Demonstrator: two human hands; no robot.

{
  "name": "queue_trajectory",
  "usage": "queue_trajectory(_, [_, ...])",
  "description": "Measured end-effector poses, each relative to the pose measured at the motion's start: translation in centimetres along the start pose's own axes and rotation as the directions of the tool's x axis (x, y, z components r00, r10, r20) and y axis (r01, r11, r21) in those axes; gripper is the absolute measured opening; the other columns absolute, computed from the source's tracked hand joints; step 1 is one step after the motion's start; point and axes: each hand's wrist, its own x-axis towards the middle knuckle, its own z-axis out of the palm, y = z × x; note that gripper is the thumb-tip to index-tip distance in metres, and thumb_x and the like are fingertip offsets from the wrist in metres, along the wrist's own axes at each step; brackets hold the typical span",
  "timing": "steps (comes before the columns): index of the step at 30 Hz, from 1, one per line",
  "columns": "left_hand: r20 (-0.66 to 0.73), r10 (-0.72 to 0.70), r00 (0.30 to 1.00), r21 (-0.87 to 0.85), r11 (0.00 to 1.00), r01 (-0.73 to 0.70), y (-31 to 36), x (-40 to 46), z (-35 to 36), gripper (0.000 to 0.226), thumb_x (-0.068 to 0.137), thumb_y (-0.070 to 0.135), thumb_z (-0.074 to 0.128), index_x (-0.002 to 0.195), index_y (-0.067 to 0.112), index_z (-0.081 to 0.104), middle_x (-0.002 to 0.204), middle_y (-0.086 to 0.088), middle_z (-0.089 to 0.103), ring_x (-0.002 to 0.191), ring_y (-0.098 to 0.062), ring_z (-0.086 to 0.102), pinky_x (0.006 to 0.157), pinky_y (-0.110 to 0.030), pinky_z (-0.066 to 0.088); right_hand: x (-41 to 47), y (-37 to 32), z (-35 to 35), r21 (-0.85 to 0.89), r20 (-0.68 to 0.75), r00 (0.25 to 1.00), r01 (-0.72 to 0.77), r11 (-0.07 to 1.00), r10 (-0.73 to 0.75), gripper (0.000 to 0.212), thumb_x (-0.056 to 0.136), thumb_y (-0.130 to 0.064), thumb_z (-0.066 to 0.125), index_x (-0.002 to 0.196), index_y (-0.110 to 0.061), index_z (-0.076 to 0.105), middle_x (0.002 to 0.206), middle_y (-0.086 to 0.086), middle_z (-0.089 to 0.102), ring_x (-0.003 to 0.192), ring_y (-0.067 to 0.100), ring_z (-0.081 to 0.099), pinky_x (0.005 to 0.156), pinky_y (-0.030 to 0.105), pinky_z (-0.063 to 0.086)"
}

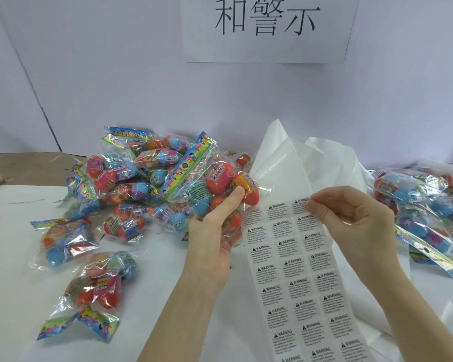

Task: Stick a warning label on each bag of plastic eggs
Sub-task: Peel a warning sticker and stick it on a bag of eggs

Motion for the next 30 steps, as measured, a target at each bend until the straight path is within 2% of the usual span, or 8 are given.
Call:
queue_trajectory(3, [-0.003, -0.004, 1.0, -0.002, 1.0, 0.004, 0.07, -0.08, 0.0, 0.06, 0.047, 0.023, 0.076, 0.106, 0.015, 0.067, 0.088, 0.0, 0.073, 0.075, -0.013, 0.066, 0.075, -0.03, 0.051, -0.08, -0.09, -0.15, 0.017, 0.009, 1.0, -0.005, 1.0, 0.005, 0.034, 0.073, 0.002, 0.073, 0.08, -0.031, 0.066, 0.066, -0.02, 0.069, 0.064, -0.001, 0.066, 0.068, 0.011, 0.05])
queue_trajectory(7, [-0.014, -0.008, 1.0, 0.004, 1.0, 0.008, 0.11, -0.15, 0.03, 0.07, 0.047, 0.024, 0.076, 0.114, 0.01, 0.065, 0.094, -0.002, 0.073, 0.083, -0.016, 0.066, 0.082, -0.035, 0.05, -0.01, -0.12, -0.13, 0.061, 0.009, 1.0, -0.028, 0.998, 0.028, 0.035, 0.071, 0.004, 0.072, 0.077, -0.03, 0.068, 0.067, -0.023, 0.069, 0.069, -0.004, 0.067, 0.073, 0.011, 0.052])
queue_trajectory(11, [-0.014, -0.007, 1.0, -0.004, 1.0, 0.007, 0.09, -0.17, 0.13, 0.067, 0.049, 0.022, 0.075, 0.114, 0.011, 0.066, 0.09, 0.0, 0.073, 0.077, -0.013, 0.066, 0.074, -0.029, 0.053, -0.03, -0.19, -0.11, 0.09, -0.001, 1.0, -0.019, 0.996, 0.019, 0.034, 0.071, 0.006, 0.072, 0.075, -0.028, 0.069, 0.066, -0.023, 0.069, 0.068, -0.004, 0.067, 0.068, 0.008, 0.05])
queue_trajectory(16, [-0.018, -0.01, 1.0, -0.018, 1.0, 0.01, 0.1, -0.23, 0.23, 0.07, 0.049, 0.021, 0.075, 0.117, 0.008, 0.064, 0.092, -0.002, 0.072, 0.073, -0.012, 0.067, 0.067, -0.026, 0.055, -0.39, -0.42, 0.06, -0.11, -0.047, 0.988, 0.138, 0.984, -0.144, 0.039, 0.071, -0.001, 0.075, 0.081, -0.038, 0.065, 0.067, -0.041, 0.06, 0.065, -0.012, 0.062, 0.067, 0.002, 0.045])
queue_trajectory(18, [-0.02, -0.004, 1.0, -0.021, 1.0, 0.003, 0.09, -0.28, 0.26, 0.071, 0.05, 0.02, 0.075, 0.119, 0.007, 0.063, 0.095, -0.003, 0.071, 0.07, -0.011, 0.067, 0.064, -0.024, 0.056, -0.48, -0.35, 0.14, -0.183, -0.047, 0.974, 0.21, 0.96, -0.222, 0.04, 0.071, -0.002, 0.076, 0.088, -0.036, 0.063, 0.067, -0.044, 0.057, 0.065, -0.015, 0.06, 0.067, 0.001, 0.043])
queue_trajectory(21, [-0.026, 0.0, 1.0, -0.032, 0.999, -0.001, -0.03, -0.25, 0.24, 0.069, 0.051, 0.019, 0.074, 0.119, 0.008, 0.063, 0.097, -0.004, 0.071, 0.07, -0.01, 0.067, 0.063, -0.024, 0.056, -0.48, 0.04, 0.17, -0.249, -0.054, 0.955, 0.27, 0.93, -0.291, 0.038, 0.07, 0.003, 0.076, 0.092, -0.025, 0.065, 0.073, -0.032, 0.063, 0.065, -0.015, 0.059, 0.067, 0.001, 0.044])
queue_trajectory(26, [-0.046, 0.018, 0.999, -0.013, 1.0, -0.019, -0.21, -0.15, 0.24, 0.065, 0.052, 0.021, 0.074, 0.115, 0.009, 0.065, 0.096, -0.002, 0.072, 0.072, -0.01, 0.066, 0.068, -0.026, 0.052, -0.38, 0.18, 0.19, -0.293, -0.025, 0.945, 0.306, 0.906, -0.327, 0.029, 0.071, 0.002, 0.076, 0.086, -0.021, 0.068, 0.073, -0.012, 0.062, 0.064, 0.002, 0.055, 0.06, 0.007, 0.043])
queue_trajectory(30, [-0.085, 0.057, 0.995, -0.046, 0.997, -0.061, -0.49, -0.25, 0.54, 0.05, 0.05, 0.018, 0.074, 0.099, 0.014, 0.066, 0.081, 0.001, 0.072, 0.062, -0.006, 0.067, 0.055, -0.018, 0.054, -0.44, 0.33, 0.53, -0.375, -0.05, 0.926, 0.33, 0.866, -0.374, 0.009, 0.072, -0.01, 0.073, 0.08, -0.013, 0.073, 0.081, -0.002, 0.054, 0.066, -0.003, 0.047, 0.057, 0.011, 0.039])
